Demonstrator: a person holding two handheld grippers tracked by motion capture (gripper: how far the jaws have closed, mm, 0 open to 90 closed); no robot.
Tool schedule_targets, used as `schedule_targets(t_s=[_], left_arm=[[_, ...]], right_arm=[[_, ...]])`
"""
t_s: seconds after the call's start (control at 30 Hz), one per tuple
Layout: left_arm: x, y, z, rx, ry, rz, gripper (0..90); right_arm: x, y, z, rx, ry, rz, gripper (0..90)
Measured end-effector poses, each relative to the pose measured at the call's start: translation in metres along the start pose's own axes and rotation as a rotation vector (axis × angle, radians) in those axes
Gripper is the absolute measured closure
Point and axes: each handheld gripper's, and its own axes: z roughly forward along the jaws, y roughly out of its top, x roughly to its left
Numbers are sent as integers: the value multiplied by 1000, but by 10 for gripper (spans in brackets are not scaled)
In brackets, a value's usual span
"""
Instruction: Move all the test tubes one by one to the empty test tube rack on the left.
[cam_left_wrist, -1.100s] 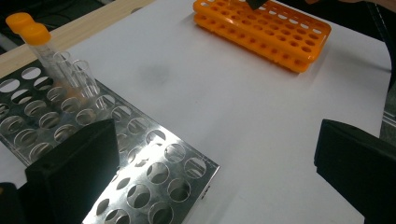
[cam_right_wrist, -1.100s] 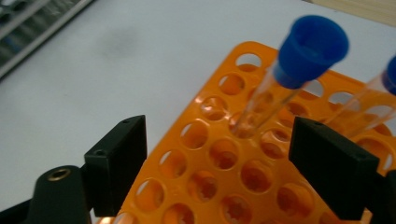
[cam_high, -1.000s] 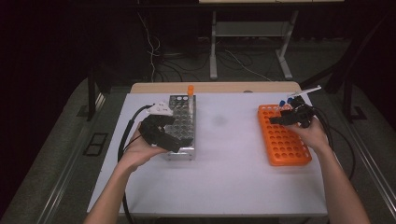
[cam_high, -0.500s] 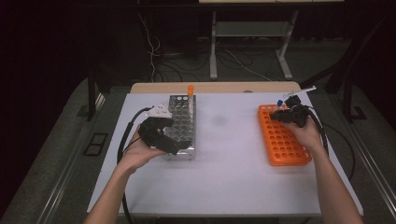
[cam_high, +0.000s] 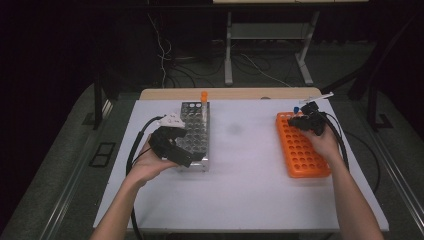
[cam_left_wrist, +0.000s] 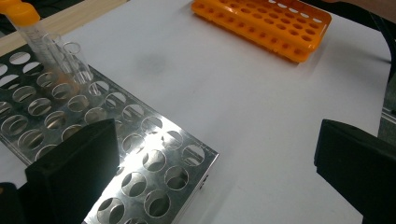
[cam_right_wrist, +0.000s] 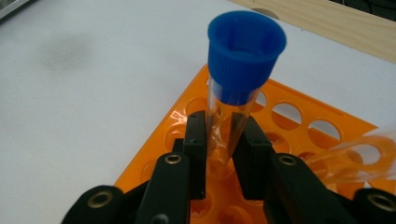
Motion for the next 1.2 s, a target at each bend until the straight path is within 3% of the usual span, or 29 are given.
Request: schedule_targets(t_s=[0.33,0.63,0.83,1.2], left_arm=[[-1,4,3,5,-7,9,0],[-6,11,5,14,-15,26,0],[-9,15,6,23,-22,40,0],[-17,27,18,60,-51,85,0]], right_arm=[[3,8,-25,-33,-4,-12,759],[17,14,-51,-46,61,-50,759],[39,15,-63,-16,129,-106,759],[98,14,-67,41,269,-265,759]])
